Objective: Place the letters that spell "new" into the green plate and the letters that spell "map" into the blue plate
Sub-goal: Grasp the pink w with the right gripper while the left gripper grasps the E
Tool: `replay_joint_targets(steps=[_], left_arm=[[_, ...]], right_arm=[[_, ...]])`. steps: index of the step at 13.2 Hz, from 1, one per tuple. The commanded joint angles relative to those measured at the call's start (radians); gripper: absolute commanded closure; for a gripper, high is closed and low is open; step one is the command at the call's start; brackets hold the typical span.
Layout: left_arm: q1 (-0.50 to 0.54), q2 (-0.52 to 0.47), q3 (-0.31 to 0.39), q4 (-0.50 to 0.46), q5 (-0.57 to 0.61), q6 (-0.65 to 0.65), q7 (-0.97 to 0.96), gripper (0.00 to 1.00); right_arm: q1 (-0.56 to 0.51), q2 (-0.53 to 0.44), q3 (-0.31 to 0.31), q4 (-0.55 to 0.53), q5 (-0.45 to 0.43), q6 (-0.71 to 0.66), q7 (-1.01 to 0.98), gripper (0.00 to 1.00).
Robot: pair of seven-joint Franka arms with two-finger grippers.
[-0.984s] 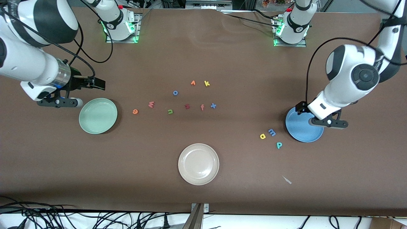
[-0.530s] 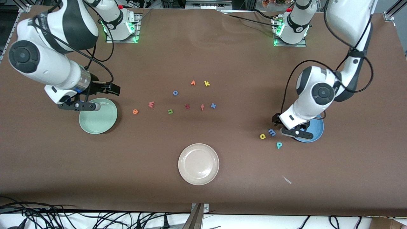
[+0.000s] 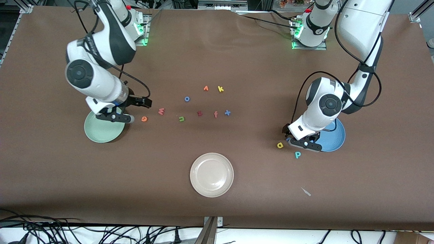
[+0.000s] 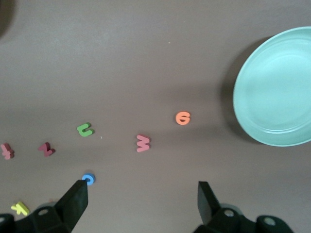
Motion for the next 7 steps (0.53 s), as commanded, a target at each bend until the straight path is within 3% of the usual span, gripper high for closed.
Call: replay_joint_targets(steps=[1, 7], left_arm=[[-0.009, 0.032, 0.021, 0.007, 0.049, 0.045, 0.007, 0.02], [-0.026, 0.074, 0.023, 0.017, 0.041, 0.098, 0.004, 0.01]], right_arm=[[0.012, 0.001, 0.001, -0.053, -0.018, 0.075, 0.045, 0.00], [0.041, 0.015, 0.001, -0.174, -0.018, 0.236, 0.107, 0.00]])
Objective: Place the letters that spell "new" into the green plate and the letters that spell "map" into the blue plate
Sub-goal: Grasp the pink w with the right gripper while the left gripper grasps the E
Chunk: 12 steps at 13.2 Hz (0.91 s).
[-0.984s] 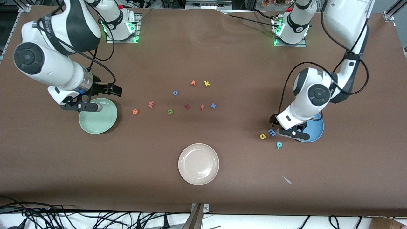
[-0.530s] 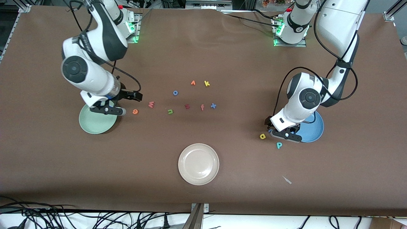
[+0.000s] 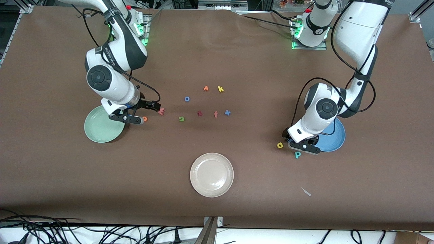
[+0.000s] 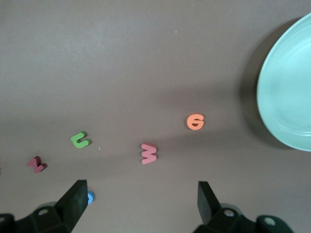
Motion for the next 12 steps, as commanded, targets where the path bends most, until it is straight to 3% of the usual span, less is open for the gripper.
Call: replay_joint_targets(steps=[1, 4, 12], left_arm=[[-0.019, 0.010, 0.011, 0.020, 0.025, 0.010, -0.005, 0.01], [-0.033, 0.021, 0.020, 0.020, 0.024, 0.021, -0.006, 0.01], [-0.042, 0.061, 0.034, 0.048, 0.025, 0.048, -0.003, 0.02]], right_arm=[[0.032, 0.014, 0.001, -0.049, -0.016, 0.079, 0.082, 0.00], [0.048, 0.063, 0.001, -0.051, -0.067, 0.105, 0.153, 0.00], [0.048, 0.183, -0.002, -0.058, -0.078, 0.243, 0.158, 0.00]])
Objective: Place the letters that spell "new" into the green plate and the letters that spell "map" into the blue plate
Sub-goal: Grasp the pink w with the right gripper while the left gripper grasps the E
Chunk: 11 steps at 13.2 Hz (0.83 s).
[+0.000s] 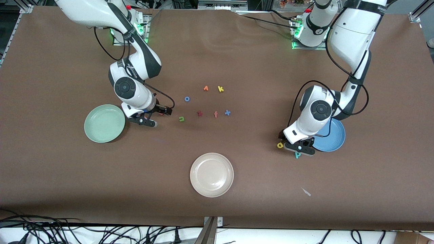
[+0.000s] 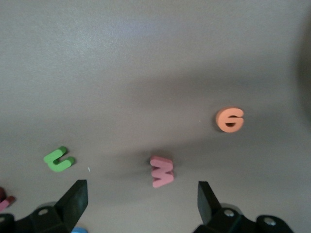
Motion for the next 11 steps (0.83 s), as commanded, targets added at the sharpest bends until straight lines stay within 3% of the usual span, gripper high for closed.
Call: replay_joint_targets(steps=[1, 6, 11], left_arm=[[-0.016, 0.014, 0.021, 0.026, 0.027, 0.006, -0.001, 0.03], [-0.016, 0.014, 0.026, 0.017, 0.031, 0.006, -0.001, 0.10], [-0.018, 0.015, 0.043, 0.015, 0.028, 0.004, -0.006, 0.16]], right_arm=[[0.002, 0.014, 0.002, -0.027, -0.031, 0.065, 0.020, 0.00], [0.001, -0.016, -0.001, -0.147, -0.077, 0.234, 0.019, 0.00], [0.001, -0.015, -0.004, -0.162, -0.086, 0.250, 0.017, 0.05]])
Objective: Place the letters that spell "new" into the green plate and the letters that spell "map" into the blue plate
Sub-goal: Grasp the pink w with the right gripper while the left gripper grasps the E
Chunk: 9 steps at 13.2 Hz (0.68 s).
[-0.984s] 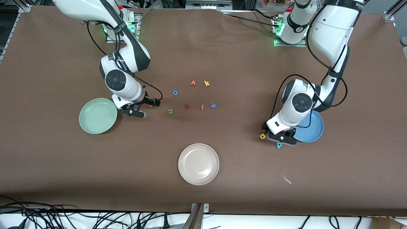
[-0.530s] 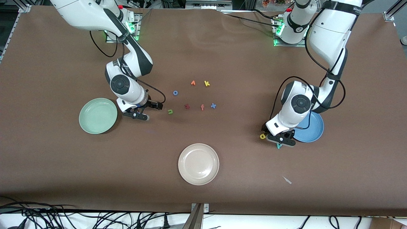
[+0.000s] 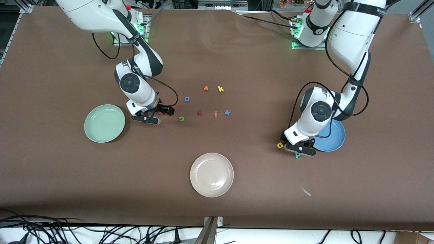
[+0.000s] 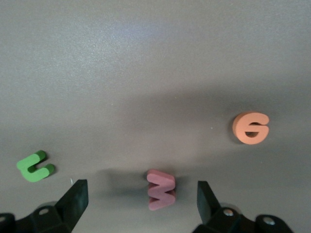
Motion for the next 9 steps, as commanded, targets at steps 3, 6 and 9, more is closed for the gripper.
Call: replay_joint_targets(steps=[3, 6, 9], left_arm=[[-0.022, 0.005, 0.029, 0.011, 0.027, 0.000, -0.006, 0.22], [-0.025, 0.005, 0.029, 0.011, 0.024, 0.000, -0.007, 0.22], [-0.068, 0.002, 0.031, 0.008, 0.024, -0.009, -0.065, 0.08]], right_arm=[[0.000, -0.021, -0.017, -0.035, -0.044, 0.020, 0.013, 0.13], [0.000, -0.013, -0.018, -0.035, -0.047, 0.020, 0.013, 0.18], [0.000, -0.006, -0.018, -0.035, -0.047, 0.020, 0.013, 0.31]])
